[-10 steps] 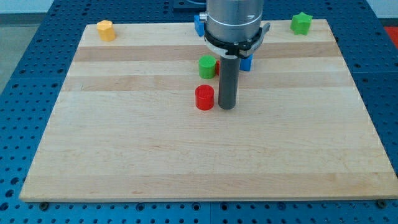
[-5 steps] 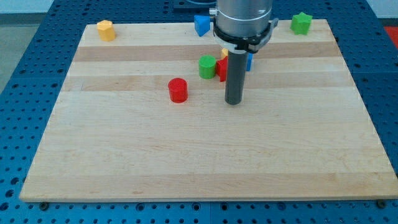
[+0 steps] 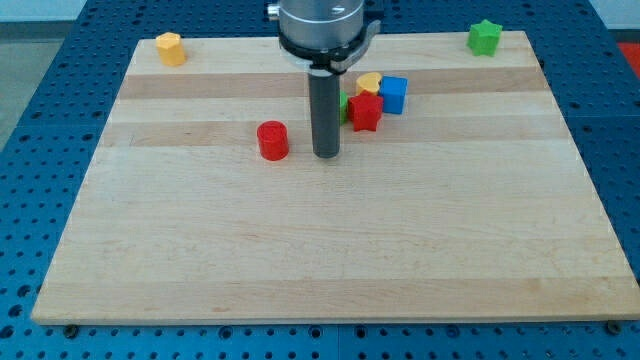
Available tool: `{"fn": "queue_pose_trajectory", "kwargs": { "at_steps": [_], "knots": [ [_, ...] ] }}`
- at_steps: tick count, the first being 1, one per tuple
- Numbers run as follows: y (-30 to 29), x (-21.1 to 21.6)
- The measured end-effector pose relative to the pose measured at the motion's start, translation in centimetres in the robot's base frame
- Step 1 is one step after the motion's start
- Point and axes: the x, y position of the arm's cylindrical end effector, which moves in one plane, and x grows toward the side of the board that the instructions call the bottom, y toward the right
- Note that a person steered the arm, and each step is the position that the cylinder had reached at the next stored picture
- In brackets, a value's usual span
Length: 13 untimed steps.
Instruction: Push the red circle to the left center
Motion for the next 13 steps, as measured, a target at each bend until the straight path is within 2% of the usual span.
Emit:
{"fn": "queue_pose_trajectory", "kwargs": {
  "at_steps": [3,4,5,6,8,10,13],
  "knots": [
    [-10.4,-0.1],
    [-11.6,-0.3],
    [-9.4,-1.9],
    [-9.8,-2.5],
    [-16.2,-1.3],
    [-16.9,-4.4],
    [-19.4,-4.5]
  ]
}}
